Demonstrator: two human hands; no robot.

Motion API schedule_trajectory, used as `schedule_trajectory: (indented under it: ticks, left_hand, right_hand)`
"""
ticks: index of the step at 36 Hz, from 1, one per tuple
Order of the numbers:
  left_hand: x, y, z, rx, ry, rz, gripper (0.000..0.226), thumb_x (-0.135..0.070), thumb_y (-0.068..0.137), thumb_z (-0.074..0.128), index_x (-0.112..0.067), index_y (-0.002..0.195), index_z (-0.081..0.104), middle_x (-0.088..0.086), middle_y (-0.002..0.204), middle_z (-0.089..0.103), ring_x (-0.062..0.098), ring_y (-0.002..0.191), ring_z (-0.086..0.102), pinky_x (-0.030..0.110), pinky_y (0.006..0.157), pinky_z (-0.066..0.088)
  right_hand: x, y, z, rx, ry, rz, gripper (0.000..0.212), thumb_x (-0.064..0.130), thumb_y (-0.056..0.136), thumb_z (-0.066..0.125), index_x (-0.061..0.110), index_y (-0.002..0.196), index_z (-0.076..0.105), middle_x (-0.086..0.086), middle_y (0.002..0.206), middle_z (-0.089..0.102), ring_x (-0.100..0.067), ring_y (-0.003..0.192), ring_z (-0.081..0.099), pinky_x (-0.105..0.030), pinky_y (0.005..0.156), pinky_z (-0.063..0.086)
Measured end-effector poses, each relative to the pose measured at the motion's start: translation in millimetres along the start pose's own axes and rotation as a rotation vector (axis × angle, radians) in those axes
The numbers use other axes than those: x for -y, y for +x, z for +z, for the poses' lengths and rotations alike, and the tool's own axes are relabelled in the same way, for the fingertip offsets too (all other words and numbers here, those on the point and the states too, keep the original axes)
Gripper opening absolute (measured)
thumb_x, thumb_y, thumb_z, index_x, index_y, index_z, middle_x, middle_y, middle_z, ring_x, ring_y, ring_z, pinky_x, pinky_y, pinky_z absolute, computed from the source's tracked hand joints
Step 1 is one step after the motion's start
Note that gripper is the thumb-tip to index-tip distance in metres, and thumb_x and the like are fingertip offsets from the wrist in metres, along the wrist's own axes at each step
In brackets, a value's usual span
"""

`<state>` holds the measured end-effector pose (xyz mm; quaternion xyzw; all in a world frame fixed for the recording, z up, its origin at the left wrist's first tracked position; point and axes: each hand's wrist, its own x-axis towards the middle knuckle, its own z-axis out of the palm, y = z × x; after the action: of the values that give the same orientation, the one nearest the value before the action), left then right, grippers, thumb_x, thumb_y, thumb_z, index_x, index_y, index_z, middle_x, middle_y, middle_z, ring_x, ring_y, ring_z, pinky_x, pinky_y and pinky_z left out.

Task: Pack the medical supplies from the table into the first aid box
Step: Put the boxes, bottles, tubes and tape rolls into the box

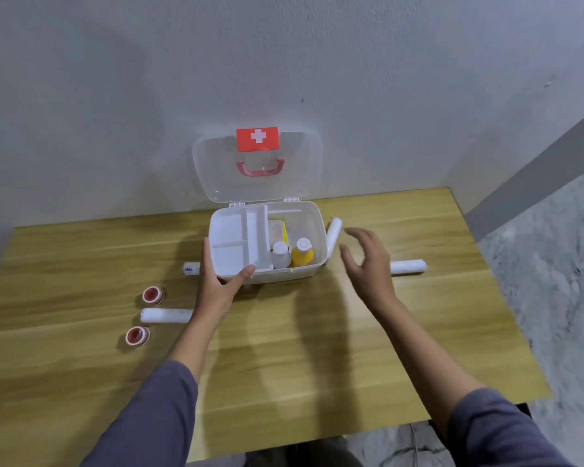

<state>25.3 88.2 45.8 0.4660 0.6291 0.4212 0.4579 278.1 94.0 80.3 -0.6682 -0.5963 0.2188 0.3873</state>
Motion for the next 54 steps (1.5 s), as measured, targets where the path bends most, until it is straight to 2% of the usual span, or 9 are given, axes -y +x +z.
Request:
schedule_trajectory:
  ticks: [5, 9, 16, 22, 31, 34, 38, 44, 54]
  left_hand:
    - [1, 1, 0, -0.002, 0.027, 0.009, 0.098, -0.029, 0.076, 0.074, -0.026, 0.149, 0.009, -0.008, 0.156, 0.017, 0.008, 0.141, 0.018, 0.033, 0.115, 0.02]
    - [1, 0, 1, -0.012, 0.032, -0.006, 0.098, -0.031, 0.075, 0.074, -0.026, 0.149, 0.009, -0.008, 0.155, 0.019, 0.008, 0.14, 0.019, 0.031, 0.114, 0.02]
    - [0, -2, 4, -0.042, 0.033, -0.027, 0.096, -0.023, 0.079, 0.072, -0.024, 0.149, 0.007, -0.011, 0.155, 0.016, -0.002, 0.135, 0.017, 0.021, 0.109, 0.019]
    - [4, 1, 5, -0.058, 0.014, -0.034, 0.095, -0.019, 0.079, 0.071, -0.024, 0.149, 0.008, -0.021, 0.143, 0.021, -0.01, 0.129, 0.02, -0.006, 0.091, 0.022]
    - [6, 1, 5, -0.062, -0.018, -0.042, 0.097, -0.023, 0.075, 0.073, -0.025, 0.149, 0.009, -0.022, 0.144, 0.023, -0.009, 0.13, 0.023, 0.0, 0.093, 0.023]
    - [7, 1, 5, -0.069, -0.01, -0.041, 0.097, -0.022, 0.076, 0.073, -0.025, 0.149, 0.009, -0.022, 0.144, 0.021, -0.009, 0.131, 0.021, 0.0, 0.093, 0.022]
    - [7, 0, 5, -0.07, 0.0, -0.043, 0.097, -0.022, 0.076, 0.073, -0.026, 0.149, 0.009, -0.023, 0.143, 0.021, -0.012, 0.129, 0.02, -0.005, 0.09, 0.021]
    - [5, -1, 4, -0.049, -0.004, -0.046, 0.1, -0.031, 0.073, 0.074, -0.029, 0.148, 0.008, -0.022, 0.146, 0.018, -0.005, 0.135, 0.016, 0.019, 0.107, 0.018]
    - [-2, -3, 3, -0.042, -0.007, -0.052, 0.1, -0.026, 0.074, 0.075, -0.027, 0.148, 0.009, -0.011, 0.154, 0.016, 0.001, 0.138, 0.015, 0.027, 0.114, 0.017]
  right_hand:
    - [-48, -14, -13, -0.14, -0.081, 0.286, 0.05, 0.013, 0.088, 0.056, -0.001, 0.132, 0.038, -0.021, 0.139, 0.036, -0.031, 0.13, 0.032, -0.012, 0.1, 0.025]
    - [-71, -17, -13, -0.219, -0.133, 0.485, 0.065, 0.021, 0.087, 0.059, -0.002, 0.138, 0.027, -0.023, 0.149, 0.02, -0.036, 0.139, 0.016, -0.038, 0.111, 0.019]
    - [-84, -4, 7, -0.238, -0.078, 0.618, 0.079, 0.03, 0.088, 0.057, -0.001, 0.144, 0.012, -0.025, 0.154, 0.0, -0.035, 0.143, 0.0, -0.039, 0.116, 0.008]
    - [-72, 15, 37, -0.146, -0.019, 0.561, 0.08, 0.033, 0.09, 0.054, 0.0, 0.145, 0.005, -0.019, 0.156, -0.004, -0.028, 0.145, -0.001, -0.036, 0.117, 0.009]
    - [-48, 50, 72, 0.114, 0.031, 0.453, 0.094, 0.044, 0.087, 0.055, 0.003, 0.145, -0.007, -0.011, 0.157, -0.008, -0.022, 0.146, -0.004, -0.039, 0.12, 0.009]
    - [-44, 53, 75, 0.224, -0.035, 0.391, 0.08, 0.031, 0.092, 0.048, 0.002, 0.145, -0.005, -0.011, 0.158, -0.005, -0.022, 0.146, -0.003, -0.033, 0.119, 0.009]
    - [-48, 50, 69, 0.258, -0.148, 0.321, 0.068, 0.024, 0.089, 0.048, -0.001, 0.142, 0.015, -0.018, 0.152, 0.019, -0.032, 0.14, 0.019, -0.037, 0.105, 0.03]
    - [-59, 35, 50, 0.244, -0.35, 0.279, 0.062, 0.005, 0.084, 0.052, -0.006, 0.138, 0.023, -0.026, 0.132, 0.038, -0.042, 0.117, 0.036, -0.042, 0.098, 0.032]
    - [0, 43, 11, 0.082, 0.151, 0.205, 0.063, 0.01, 0.087, 0.057, 0.005, 0.14, 0.025, -0.012, 0.136, 0.038, -0.026, 0.13, 0.033, -0.024, 0.097, 0.027]
